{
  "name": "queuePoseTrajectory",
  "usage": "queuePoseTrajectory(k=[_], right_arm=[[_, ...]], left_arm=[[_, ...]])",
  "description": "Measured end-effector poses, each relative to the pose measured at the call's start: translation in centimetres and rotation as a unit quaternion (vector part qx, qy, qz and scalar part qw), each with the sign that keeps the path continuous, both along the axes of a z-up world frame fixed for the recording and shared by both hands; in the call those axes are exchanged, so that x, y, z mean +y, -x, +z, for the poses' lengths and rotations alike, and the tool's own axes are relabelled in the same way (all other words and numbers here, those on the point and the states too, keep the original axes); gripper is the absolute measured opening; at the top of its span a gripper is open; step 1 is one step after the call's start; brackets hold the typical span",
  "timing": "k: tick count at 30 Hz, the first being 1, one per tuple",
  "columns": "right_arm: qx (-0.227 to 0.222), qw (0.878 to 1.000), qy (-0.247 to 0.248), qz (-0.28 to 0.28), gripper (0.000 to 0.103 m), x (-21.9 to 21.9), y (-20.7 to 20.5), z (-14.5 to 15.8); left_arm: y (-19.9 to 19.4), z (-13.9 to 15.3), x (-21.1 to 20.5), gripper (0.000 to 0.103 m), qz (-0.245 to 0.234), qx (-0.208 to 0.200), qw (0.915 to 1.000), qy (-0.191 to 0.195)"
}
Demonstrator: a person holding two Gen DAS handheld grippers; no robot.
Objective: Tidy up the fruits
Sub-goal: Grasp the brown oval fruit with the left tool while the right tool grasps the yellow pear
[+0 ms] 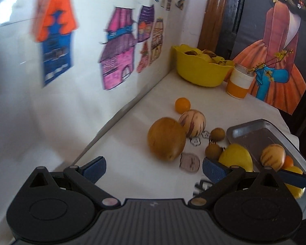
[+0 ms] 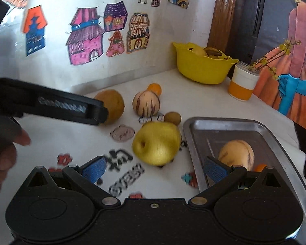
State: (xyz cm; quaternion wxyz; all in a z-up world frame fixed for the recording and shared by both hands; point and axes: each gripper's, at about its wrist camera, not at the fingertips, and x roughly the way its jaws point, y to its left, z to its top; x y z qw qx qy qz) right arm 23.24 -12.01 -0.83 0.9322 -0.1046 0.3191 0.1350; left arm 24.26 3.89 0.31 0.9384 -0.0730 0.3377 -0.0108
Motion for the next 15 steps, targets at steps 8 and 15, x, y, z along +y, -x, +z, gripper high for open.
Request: queuePoseTrajectory(k=[8, 15], right_arm=[[0.01, 1.0, -0.012, 0.001, 0.09, 0.6, -2.5, -1.4], [0.017, 1.0, -0.021, -0.005, 0.083, 0.9, -3.8, -2.1]], left_arm=[[-3.4, -1.1, -0.3, 0.102, 0.005, 0.01, 0.9999, -0.011], [-4.7, -1.6, -0.1, 0.098, 0.009, 0.015, 0.9998, -0.007]])
